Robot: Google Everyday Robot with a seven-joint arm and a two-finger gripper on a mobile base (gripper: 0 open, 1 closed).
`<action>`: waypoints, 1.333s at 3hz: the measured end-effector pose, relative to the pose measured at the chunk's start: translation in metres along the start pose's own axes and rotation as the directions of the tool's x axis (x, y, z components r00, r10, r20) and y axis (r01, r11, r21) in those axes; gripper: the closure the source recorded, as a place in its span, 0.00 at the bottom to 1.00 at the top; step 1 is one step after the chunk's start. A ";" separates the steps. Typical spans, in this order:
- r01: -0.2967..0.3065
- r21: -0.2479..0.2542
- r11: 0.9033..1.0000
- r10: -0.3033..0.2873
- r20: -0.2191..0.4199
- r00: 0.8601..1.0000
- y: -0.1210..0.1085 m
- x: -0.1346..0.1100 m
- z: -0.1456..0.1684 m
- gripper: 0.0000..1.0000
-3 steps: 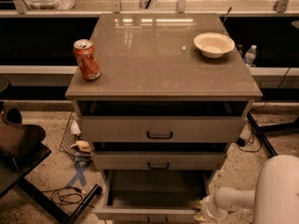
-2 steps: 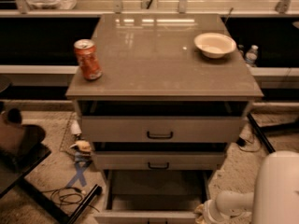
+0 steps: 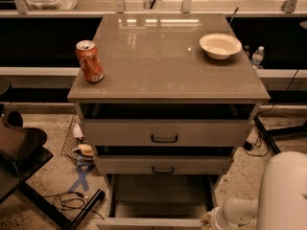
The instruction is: Open bottom drawer
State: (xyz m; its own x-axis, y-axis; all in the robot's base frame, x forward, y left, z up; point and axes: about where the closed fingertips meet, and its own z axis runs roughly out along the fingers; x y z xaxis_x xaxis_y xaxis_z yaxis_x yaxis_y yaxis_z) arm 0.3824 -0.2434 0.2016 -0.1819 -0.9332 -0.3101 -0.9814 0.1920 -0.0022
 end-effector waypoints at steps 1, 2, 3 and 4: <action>-0.008 -0.003 1.000 0.008 -0.008 1.000 0.005 0.002 -0.002 1.00; -0.054 -0.015 0.998 0.053 -0.062 0.997 0.035 0.013 -0.018 1.00; -0.236 0.133 0.963 0.260 -0.214 0.942 0.026 0.044 -0.086 1.00; -0.245 0.157 0.957 0.280 -0.265 0.923 0.032 0.058 -0.098 1.00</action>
Offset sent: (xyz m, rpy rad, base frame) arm -0.3573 -0.0838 0.1416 -0.4910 0.3831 -0.4069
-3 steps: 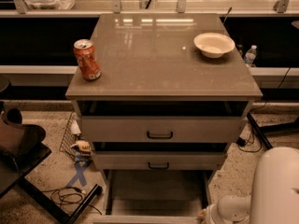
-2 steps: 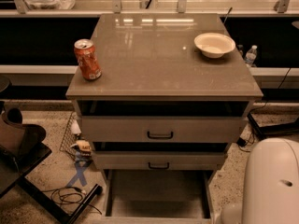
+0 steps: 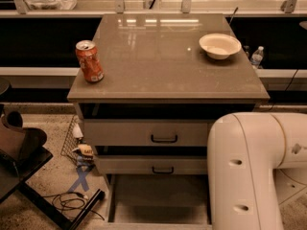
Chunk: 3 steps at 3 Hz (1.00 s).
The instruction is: Open bottom drawer
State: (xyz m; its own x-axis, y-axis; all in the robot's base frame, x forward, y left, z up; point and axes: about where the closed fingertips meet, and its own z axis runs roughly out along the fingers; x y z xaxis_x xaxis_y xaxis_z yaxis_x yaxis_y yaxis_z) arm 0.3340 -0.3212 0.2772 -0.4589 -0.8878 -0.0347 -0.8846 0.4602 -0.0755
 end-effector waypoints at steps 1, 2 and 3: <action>0.002 -0.002 1.000 -0.002 0.003 1.000 0.000 -0.001 0.001 1.00; 0.013 -0.009 1.000 -0.012 0.024 1.000 -0.001 -0.008 0.006 1.00; 0.102 -0.019 0.995 -0.098 0.136 0.986 -0.009 -0.042 0.023 1.00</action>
Offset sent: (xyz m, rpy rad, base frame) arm 0.0145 0.0156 -0.0137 0.0579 -0.0097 0.0339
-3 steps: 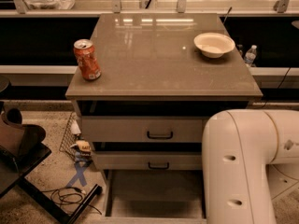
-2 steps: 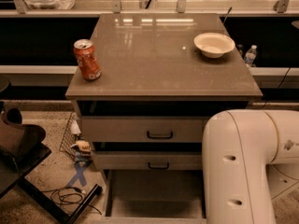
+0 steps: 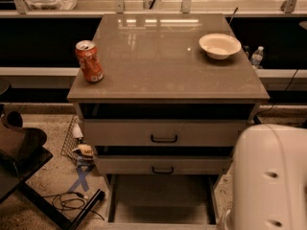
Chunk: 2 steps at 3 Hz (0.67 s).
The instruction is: Open bottom drawer
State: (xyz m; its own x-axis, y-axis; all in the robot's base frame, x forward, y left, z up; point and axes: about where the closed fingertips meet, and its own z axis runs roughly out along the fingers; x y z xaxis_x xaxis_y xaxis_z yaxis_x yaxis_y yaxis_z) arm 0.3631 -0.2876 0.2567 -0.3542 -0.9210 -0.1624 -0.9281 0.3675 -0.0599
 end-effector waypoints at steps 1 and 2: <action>0.148 0.013 0.989 -0.148 0.128 0.981 -0.016 -0.033 0.018 1.00; 0.236 0.058 0.970 -0.243 0.250 0.937 -0.031 -0.056 0.031 1.00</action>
Offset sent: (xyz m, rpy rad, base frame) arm 0.0952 0.0951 -0.0074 0.4229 -0.3466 0.3691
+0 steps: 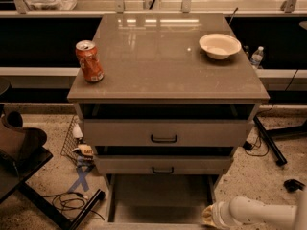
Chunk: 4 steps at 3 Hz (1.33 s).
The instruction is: Open bottom drawer
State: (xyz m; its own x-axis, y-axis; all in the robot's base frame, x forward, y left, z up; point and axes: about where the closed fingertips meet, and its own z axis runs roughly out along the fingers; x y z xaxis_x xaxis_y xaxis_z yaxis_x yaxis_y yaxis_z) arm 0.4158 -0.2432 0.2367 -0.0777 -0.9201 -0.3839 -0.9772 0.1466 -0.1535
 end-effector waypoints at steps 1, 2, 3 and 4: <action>0.048 0.053 0.997 -0.054 0.109 0.993 -0.017 -0.026 0.010 1.00; 0.074 0.073 0.995 -0.083 0.137 0.987 -0.023 -0.038 0.013 1.00; 0.073 0.073 0.995 -0.083 0.137 0.987 -0.023 -0.038 0.013 1.00; 0.080 0.053 0.995 -0.086 0.126 0.988 -0.025 -0.044 0.031 1.00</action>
Offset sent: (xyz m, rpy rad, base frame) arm 0.0217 0.0267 0.0034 0.0997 -0.0871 0.0473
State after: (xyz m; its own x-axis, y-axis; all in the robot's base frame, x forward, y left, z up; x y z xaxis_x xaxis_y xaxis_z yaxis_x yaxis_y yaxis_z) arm 0.4494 -0.1948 0.2290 0.0324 -0.8764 -0.4805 -0.9684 0.0913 -0.2319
